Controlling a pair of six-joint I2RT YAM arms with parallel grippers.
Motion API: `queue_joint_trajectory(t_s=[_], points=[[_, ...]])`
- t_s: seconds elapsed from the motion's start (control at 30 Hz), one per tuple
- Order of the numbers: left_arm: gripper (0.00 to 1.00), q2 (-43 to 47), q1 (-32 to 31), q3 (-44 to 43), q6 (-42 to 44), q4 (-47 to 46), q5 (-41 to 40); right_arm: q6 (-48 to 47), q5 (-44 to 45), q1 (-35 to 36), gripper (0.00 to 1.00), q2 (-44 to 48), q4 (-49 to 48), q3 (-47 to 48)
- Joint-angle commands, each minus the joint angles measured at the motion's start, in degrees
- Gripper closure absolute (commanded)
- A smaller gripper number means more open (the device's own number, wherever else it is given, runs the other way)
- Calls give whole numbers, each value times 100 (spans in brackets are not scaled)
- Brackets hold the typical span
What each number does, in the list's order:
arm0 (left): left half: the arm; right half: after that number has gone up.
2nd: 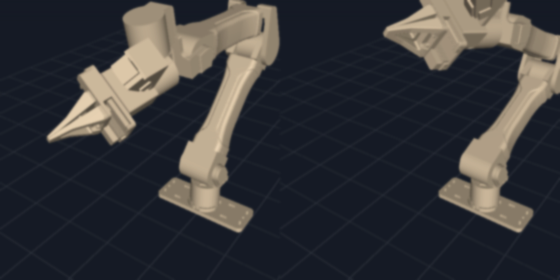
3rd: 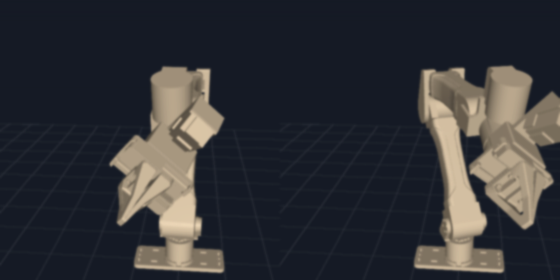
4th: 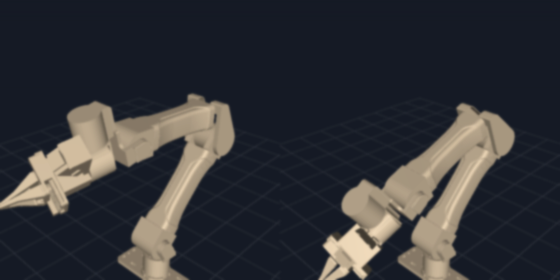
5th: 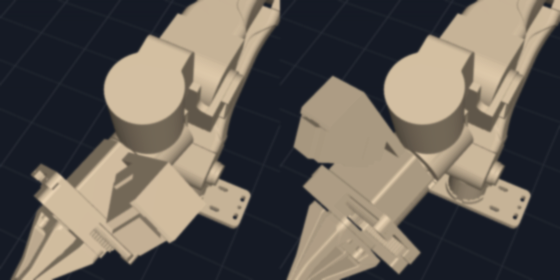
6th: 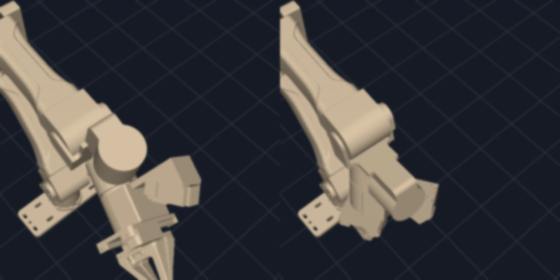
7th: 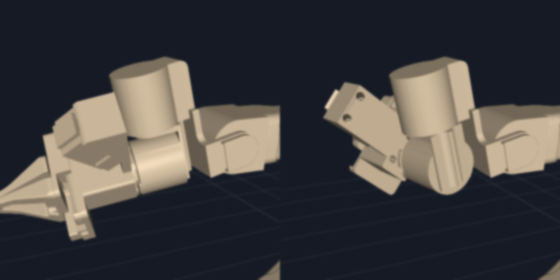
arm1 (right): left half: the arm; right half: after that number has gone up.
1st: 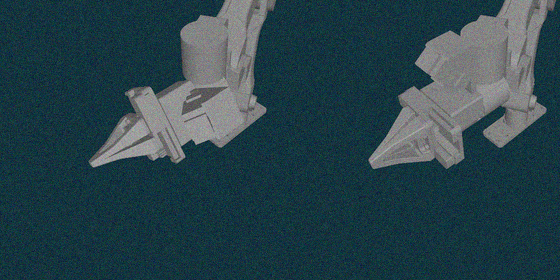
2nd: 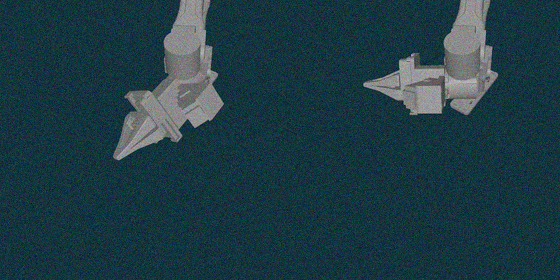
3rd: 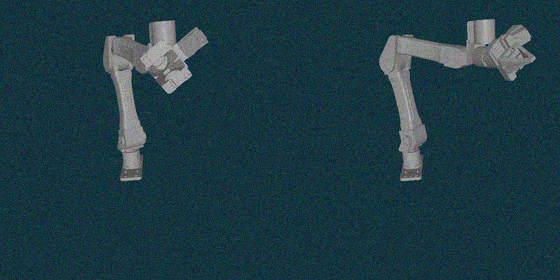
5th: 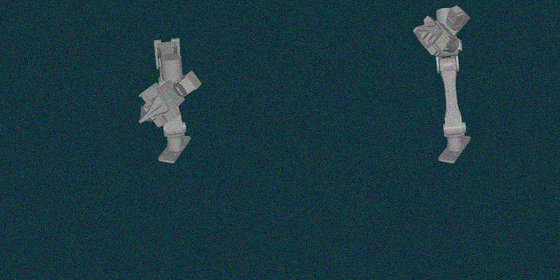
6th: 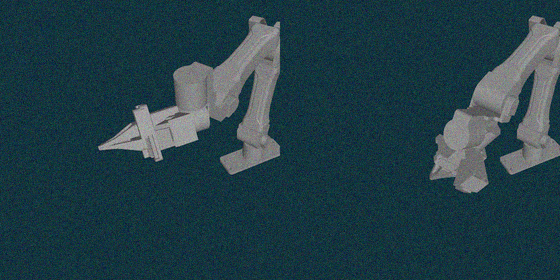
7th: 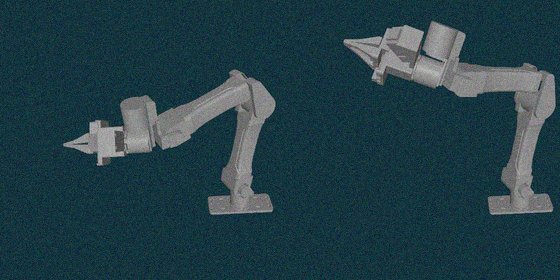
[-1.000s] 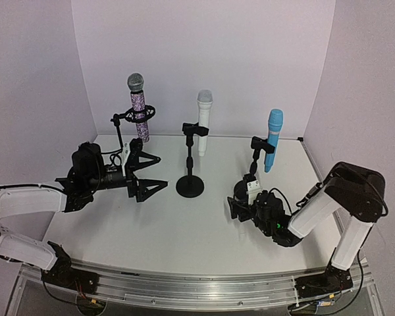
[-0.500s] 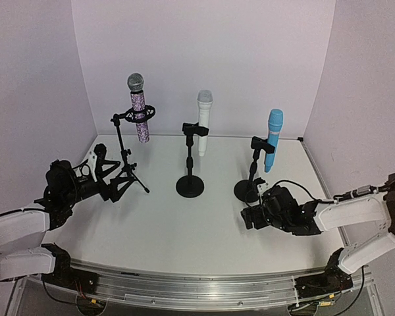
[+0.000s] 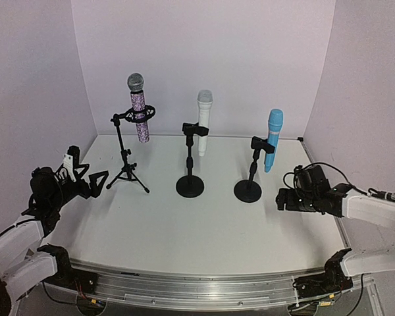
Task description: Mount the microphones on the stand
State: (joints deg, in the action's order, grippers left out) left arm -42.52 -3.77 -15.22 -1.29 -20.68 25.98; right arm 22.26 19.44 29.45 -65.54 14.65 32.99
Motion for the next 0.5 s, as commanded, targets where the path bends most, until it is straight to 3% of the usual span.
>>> queue_joint_trajectory(t_s=[0.0,0.23,0.47], points=[[0,191,346,-51,91,743,-104,78,-520,-860,6,585,504,85],[0,345,617,-155,589,1421,-22,-1606,-1419,-1789,3,1213,312,100],[0,421,647,-458,-11,1827,-939,-1814,-2155,-2342,2,2260,-1282,-1220]])
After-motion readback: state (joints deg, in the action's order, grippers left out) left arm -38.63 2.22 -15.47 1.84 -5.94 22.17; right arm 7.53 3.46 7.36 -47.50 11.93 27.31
